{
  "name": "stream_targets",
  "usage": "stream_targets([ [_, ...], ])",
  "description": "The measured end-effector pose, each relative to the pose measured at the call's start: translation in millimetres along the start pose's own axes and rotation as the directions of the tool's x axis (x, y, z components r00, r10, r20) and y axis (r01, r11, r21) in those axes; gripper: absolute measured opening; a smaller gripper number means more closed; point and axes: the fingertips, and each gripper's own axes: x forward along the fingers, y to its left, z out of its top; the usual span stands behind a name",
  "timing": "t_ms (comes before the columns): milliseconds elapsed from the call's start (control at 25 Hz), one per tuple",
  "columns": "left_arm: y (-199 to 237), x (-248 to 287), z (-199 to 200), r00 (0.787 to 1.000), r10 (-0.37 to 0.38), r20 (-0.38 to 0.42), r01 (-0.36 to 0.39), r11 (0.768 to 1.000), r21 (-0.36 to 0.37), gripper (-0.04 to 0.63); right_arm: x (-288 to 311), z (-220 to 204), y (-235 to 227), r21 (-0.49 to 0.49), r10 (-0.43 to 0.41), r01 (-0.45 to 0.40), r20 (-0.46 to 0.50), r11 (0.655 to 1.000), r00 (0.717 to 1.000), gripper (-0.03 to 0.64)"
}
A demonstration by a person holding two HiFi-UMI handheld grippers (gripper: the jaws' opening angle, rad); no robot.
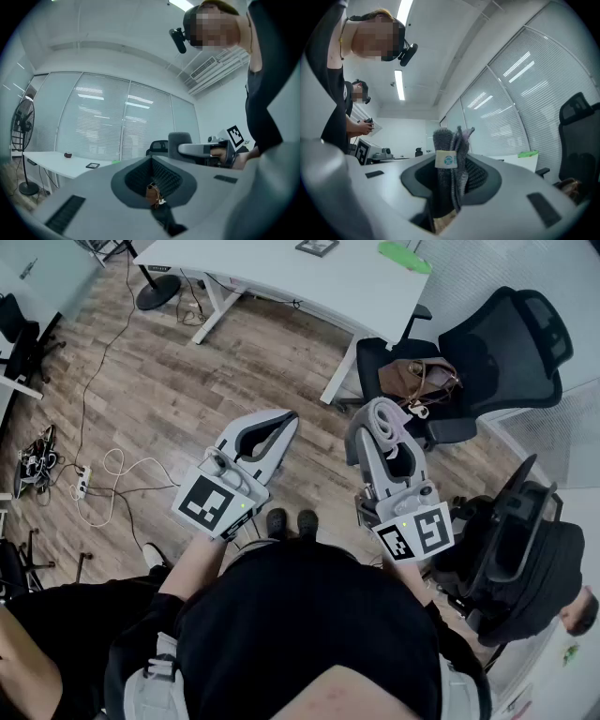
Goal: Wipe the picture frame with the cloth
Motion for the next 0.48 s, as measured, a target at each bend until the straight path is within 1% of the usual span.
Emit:
stream_targets([
  [480, -2.1, -7.7, 2.2, 1.000, 0.003, 0.012, -0.003, 1.000, 0.000, 0.002, -2.6, -1.5, 6.4, -0.001, 0.004, -0.004, 0.000, 1.000, 1.000, 0.114],
])
